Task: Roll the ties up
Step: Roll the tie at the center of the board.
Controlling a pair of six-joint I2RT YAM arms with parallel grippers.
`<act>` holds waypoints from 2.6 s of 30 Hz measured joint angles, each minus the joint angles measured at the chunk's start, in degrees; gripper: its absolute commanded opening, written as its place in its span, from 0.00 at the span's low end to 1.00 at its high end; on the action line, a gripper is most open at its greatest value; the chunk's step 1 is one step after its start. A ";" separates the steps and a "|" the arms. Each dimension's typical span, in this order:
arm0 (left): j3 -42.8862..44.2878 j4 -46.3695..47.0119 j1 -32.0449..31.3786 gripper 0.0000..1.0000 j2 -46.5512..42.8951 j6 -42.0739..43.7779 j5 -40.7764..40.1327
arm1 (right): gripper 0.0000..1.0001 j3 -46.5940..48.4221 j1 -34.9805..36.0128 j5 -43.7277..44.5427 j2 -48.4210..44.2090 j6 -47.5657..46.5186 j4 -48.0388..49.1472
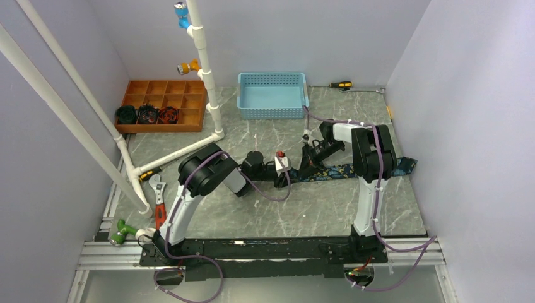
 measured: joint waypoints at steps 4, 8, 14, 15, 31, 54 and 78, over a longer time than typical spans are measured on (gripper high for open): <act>-0.33 -9.84 -0.52 0.11 -4.44 3.85 -2.69 | 0.36 -0.07 0.11 -0.20 -0.94 -0.85 -0.42; 0.13 -19.85 -0.46 0.10 -8.28 6.82 -3.98 | 0.36 -0.11 0.13 1.81 -3.58 -3.15 -0.46; 3.02 -30.32 -0.44 0.10 -10.38 8.92 -4.46 | 0.46 -0.22 -0.98 0.79 -7.41 -4.37 -0.37; 3.50 -31.58 -0.44 0.10 -10.51 9.25 -4.46 | 0.46 -0.33 -1.05 0.09 -7.80 -4.02 -0.20; 7.26 -40.83 -0.44 0.21 -11.13 12.46 -4.09 | 0.00 0.00 1.70 -6.08 -2.99 0.52 1.92; 2.40 -12.96 1.79 0.68 -3.56 4.79 3.72 | 0.00 2.12 -6.34 -12.92 5.90 -7.54 -2.32; 1.95 -30.10 -0.35 0.18 -10.99 12.74 -2.93 | 0.33 -2.12 -2.47 -9.46 0.17 -5.81 1.05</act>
